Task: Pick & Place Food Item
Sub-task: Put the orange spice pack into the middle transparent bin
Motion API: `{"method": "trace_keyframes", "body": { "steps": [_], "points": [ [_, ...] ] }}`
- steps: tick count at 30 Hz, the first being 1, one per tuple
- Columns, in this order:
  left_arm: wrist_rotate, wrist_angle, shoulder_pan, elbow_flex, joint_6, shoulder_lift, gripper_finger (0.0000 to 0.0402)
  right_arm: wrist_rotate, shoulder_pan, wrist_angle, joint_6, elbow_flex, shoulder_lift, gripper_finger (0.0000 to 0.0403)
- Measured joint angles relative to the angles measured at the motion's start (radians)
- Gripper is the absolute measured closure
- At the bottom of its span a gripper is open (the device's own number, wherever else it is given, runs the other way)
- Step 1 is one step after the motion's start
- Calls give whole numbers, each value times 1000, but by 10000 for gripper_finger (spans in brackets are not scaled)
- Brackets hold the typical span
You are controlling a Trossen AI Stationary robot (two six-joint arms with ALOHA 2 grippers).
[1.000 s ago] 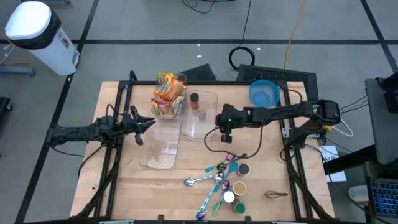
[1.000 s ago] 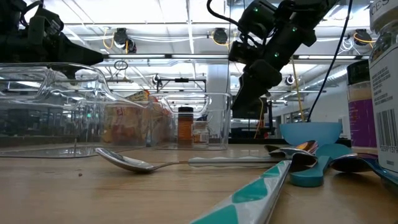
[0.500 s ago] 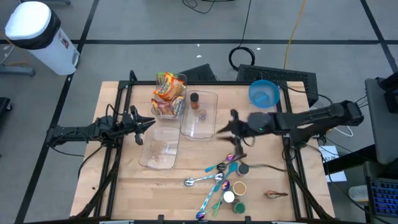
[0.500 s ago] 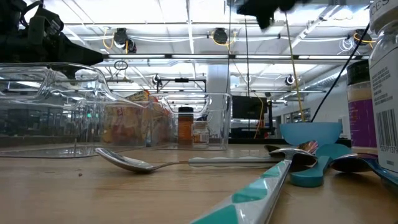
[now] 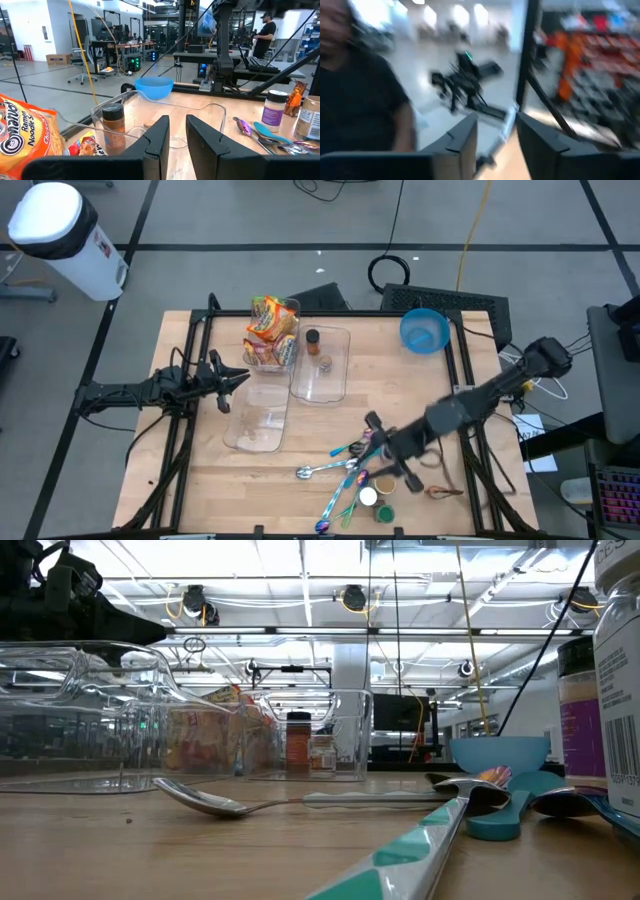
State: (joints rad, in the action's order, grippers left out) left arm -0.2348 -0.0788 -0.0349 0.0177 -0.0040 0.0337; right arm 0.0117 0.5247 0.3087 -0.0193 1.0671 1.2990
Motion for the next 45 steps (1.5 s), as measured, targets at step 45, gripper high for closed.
{"method": "trace_keyframes", "body": {
  "steps": [45],
  "points": [
    [0, 0, 0, 0, 0, 0, 332, -69, 537, -1453, 1362, 212, 232, 239]
  ]
}}
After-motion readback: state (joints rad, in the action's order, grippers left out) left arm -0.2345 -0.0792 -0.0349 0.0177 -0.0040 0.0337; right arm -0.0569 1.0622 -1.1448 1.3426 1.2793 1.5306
